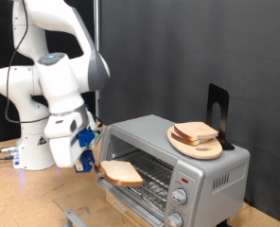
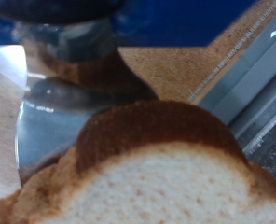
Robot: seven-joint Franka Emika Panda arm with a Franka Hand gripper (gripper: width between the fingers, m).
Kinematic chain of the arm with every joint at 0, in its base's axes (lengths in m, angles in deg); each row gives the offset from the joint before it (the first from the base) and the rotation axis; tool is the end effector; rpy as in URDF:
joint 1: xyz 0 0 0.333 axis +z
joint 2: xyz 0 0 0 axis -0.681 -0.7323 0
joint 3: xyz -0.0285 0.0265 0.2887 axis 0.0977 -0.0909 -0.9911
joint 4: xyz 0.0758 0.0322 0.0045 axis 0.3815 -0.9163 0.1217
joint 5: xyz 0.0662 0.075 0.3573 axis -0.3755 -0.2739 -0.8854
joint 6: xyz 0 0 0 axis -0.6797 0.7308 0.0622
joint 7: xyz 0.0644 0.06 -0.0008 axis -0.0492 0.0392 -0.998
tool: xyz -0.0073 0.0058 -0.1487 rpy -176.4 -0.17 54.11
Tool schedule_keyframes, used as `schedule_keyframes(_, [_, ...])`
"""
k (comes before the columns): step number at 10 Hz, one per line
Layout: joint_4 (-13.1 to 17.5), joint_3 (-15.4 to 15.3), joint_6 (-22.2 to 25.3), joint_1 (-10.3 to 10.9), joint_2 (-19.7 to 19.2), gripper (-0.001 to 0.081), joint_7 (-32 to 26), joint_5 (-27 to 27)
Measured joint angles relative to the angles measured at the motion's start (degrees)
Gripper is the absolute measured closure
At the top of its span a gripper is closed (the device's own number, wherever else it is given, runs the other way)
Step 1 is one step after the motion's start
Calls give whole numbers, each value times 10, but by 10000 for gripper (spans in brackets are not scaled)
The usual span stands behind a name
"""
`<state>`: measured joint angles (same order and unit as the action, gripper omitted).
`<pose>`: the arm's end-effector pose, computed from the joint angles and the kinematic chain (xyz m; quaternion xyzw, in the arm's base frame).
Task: Make a piece of toast with the oven
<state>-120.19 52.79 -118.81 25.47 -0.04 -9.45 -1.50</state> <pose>0.4237 -0.0322 0.2505 -0.9931 0.0331 -0.0510 0.0999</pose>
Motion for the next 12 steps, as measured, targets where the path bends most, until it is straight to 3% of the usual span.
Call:
schedule_keyframes(4, [-3, -30, -14, 10, -4, 421, 19, 1])
schedule_keyframes(12, [-30, -26, -39, -2, -2, 421, 16, 17])
